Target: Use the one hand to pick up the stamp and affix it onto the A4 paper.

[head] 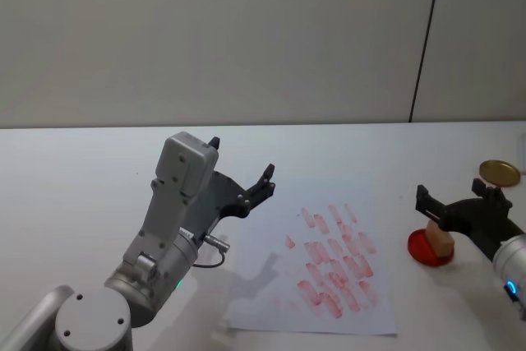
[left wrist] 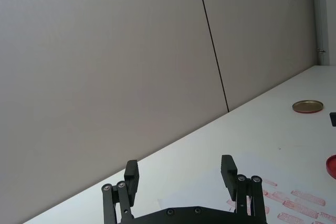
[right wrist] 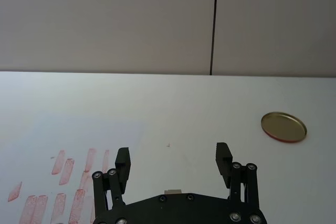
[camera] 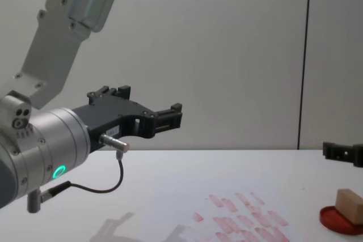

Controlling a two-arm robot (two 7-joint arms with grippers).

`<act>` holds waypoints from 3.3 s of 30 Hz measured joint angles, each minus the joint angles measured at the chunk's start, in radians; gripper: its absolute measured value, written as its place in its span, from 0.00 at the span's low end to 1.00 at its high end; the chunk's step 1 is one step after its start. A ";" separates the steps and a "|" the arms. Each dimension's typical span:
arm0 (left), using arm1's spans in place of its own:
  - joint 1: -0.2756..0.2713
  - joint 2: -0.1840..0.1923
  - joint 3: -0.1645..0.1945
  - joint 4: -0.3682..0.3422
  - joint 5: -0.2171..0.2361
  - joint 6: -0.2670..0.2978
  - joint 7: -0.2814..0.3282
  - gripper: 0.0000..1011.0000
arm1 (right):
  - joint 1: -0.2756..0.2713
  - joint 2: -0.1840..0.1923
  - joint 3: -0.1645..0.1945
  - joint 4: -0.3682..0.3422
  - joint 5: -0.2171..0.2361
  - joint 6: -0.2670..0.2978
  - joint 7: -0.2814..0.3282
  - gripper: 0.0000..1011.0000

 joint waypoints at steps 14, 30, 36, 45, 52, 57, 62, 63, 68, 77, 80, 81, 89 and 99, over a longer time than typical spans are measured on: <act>0.000 0.000 0.000 0.000 0.000 0.000 0.000 0.98 | 0.016 -0.025 -0.003 0.019 0.028 0.097 -0.033 0.99; 0.000 0.000 0.000 0.000 0.000 0.000 0.000 0.98 | 0.006 -0.042 -0.011 0.025 0.032 0.145 -0.057 0.82; 0.000 0.000 0.000 0.000 0.000 0.000 0.000 0.98 | 0.000 -0.047 -0.013 0.025 0.024 0.160 -0.074 0.63; 0.000 0.000 0.000 0.000 0.000 0.000 0.000 0.98 | -0.001 -0.055 -0.016 0.040 0.006 0.171 -0.088 0.35; 0.000 0.000 0.000 0.000 0.000 0.000 0.000 0.98 | 0.005 -0.062 -0.018 0.055 -0.008 0.176 -0.091 0.22; 0.000 0.000 0.000 0.000 0.000 0.000 0.000 0.98 | 0.010 -0.067 -0.020 0.066 -0.016 0.184 -0.091 0.22; 0.000 0.000 0.000 0.000 0.000 0.000 0.000 0.98 | 0.018 -0.073 -0.020 0.076 -0.023 0.200 -0.091 0.22; 0.000 0.000 0.000 0.000 0.000 0.000 0.000 0.98 | 0.020 -0.074 -0.020 0.078 -0.024 0.202 -0.091 0.22; 0.000 0.000 0.000 0.000 0.000 0.000 0.000 0.98 | 0.028 -0.079 -0.019 0.089 -0.025 0.218 -0.091 0.22; 0.000 0.000 0.000 0.000 0.000 0.000 0.000 0.98 | 0.031 -0.082 -0.017 0.087 -0.036 0.226 -0.084 0.22; 0.000 0.000 0.000 0.000 0.000 0.000 0.000 0.98 | 0.029 -0.081 -0.016 0.078 -0.044 0.225 -0.081 0.22; 0.000 0.000 0.000 0.000 0.000 0.000 0.000 0.98 | 0.029 -0.080 -0.016 0.074 -0.047 0.224 -0.080 0.22; 0.000 0.000 0.000 0.000 0.000 0.000 0.000 0.98 | 0.028 -0.072 -0.016 0.016 -0.089 0.192 -0.061 0.22; 0.000 0.000 0.000 0.000 0.000 0.000 0.000 0.98 | 0.034 -0.060 -0.015 -0.038 -0.135 0.139 -0.007 0.22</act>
